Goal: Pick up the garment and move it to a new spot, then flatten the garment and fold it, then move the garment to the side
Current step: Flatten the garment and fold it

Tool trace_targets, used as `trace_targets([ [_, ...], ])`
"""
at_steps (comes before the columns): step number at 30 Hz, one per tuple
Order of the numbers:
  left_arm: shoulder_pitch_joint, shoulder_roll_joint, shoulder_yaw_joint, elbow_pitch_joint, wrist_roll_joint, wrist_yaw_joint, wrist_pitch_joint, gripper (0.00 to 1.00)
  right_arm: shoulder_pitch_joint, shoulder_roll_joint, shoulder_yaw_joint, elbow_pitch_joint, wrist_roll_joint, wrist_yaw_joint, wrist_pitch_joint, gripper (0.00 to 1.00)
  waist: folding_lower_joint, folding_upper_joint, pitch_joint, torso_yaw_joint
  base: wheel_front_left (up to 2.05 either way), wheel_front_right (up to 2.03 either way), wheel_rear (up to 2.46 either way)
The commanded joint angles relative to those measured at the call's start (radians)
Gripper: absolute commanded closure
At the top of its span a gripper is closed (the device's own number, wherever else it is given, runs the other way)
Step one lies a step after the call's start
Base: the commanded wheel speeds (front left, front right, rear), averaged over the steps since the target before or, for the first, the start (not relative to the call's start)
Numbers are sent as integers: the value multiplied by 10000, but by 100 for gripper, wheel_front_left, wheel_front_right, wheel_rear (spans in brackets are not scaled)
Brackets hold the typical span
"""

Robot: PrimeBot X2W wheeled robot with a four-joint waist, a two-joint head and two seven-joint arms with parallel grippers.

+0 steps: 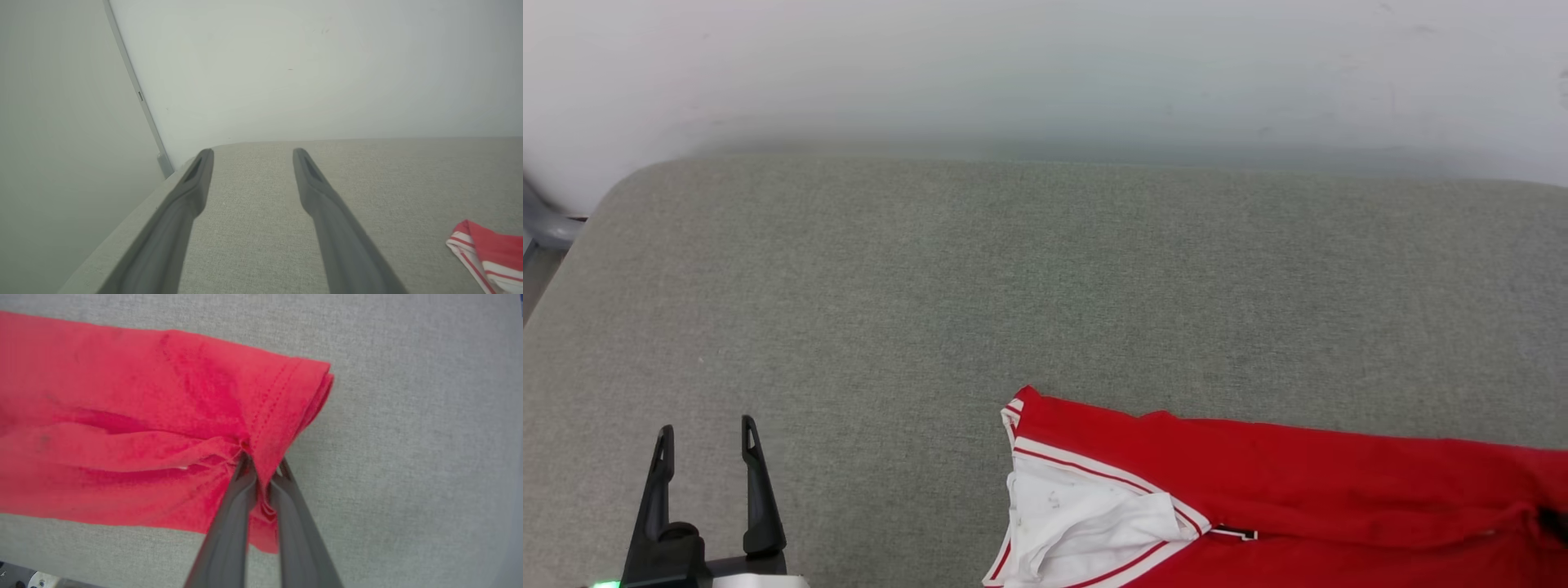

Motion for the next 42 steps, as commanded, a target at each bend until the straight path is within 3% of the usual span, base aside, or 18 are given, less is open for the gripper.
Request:
trace_targets([
  [1, 125, 6, 0, 35, -6, -51, -20, 0, 114, 31, 32, -501, 166, -16, -49, 100, 0, 0, -83, -98, 0, 0, 0],
  [10, 241, 102, 9, 86, 48, -48, -20, 0, 580, 293, 607, -4399, 398, -14, 773, 100, 0, 0, -188, -236, 0, 0, 0],
  [13, 172, 108, -38, 111, 57, -69, -20, 0, 411, 421, 945, -5081, 290, -14, 993, 100, 0, 0, -152, -201, 0, 0, 0],
  [19, -104, 100, -210, 209, 61, -123, -21, 0, -770, 764, 2840, -6277, -56, -14, 1495, 100, 0, 0, -7, 42, 0, 0, 0],
  [30, -407, 80, -486, 318, 91, -151, -21, 0, -3320, 1453, 6218, -5211, -266, -14, 810, 100, 0, 0, 191, 520, 0, 0, 0],
  [42, -758, -30, -699, 397, 36, -114, -21, 0, -6232, 3412, 9350, -2067, -614, -14, -244, 100, 0, 0, 642, 902, 0, 0, 0],
])
